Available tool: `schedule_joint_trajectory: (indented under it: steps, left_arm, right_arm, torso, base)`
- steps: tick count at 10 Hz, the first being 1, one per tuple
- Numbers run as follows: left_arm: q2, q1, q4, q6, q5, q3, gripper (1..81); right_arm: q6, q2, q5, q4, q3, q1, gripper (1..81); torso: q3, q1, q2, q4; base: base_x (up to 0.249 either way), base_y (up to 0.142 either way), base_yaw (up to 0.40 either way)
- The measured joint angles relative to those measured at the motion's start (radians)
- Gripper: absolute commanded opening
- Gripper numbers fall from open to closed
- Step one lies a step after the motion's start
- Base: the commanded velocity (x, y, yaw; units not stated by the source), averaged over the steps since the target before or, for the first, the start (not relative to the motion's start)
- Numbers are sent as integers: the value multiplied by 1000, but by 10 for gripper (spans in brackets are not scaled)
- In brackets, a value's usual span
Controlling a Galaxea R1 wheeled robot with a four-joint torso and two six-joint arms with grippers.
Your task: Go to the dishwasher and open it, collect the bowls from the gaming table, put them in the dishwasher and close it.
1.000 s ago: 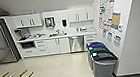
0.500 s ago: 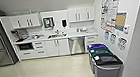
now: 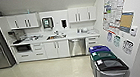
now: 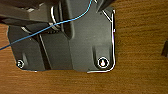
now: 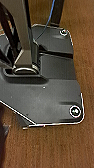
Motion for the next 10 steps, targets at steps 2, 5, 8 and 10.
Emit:
schedule_joint_trajectory:
  steps: [2,5,8,10]
  left_arm:
    - [0,1,0,0,0,0,811]
    - [1,1,0,0,0,0,811]
    - [2,1,0,0,0,0,811]
    - [2,1,0,0,0,0,811]
  right_arm:
    - [0,0,-1,0,0,-1,811]
    - [0,1,-1,0,4,0,811]
    - [0,0,0,-1,4,0,811]
    - [0,1,0,-1,4,0,811]
  torso:
    - [0,0,0,0]
    - [0,0,0,0]
    - [0,0,0,0]
    - [0,0,0,0]
  base:
    - [276,0,0]
    - [276,0,0]
    - [276,0,0]
    - [276,0,0]
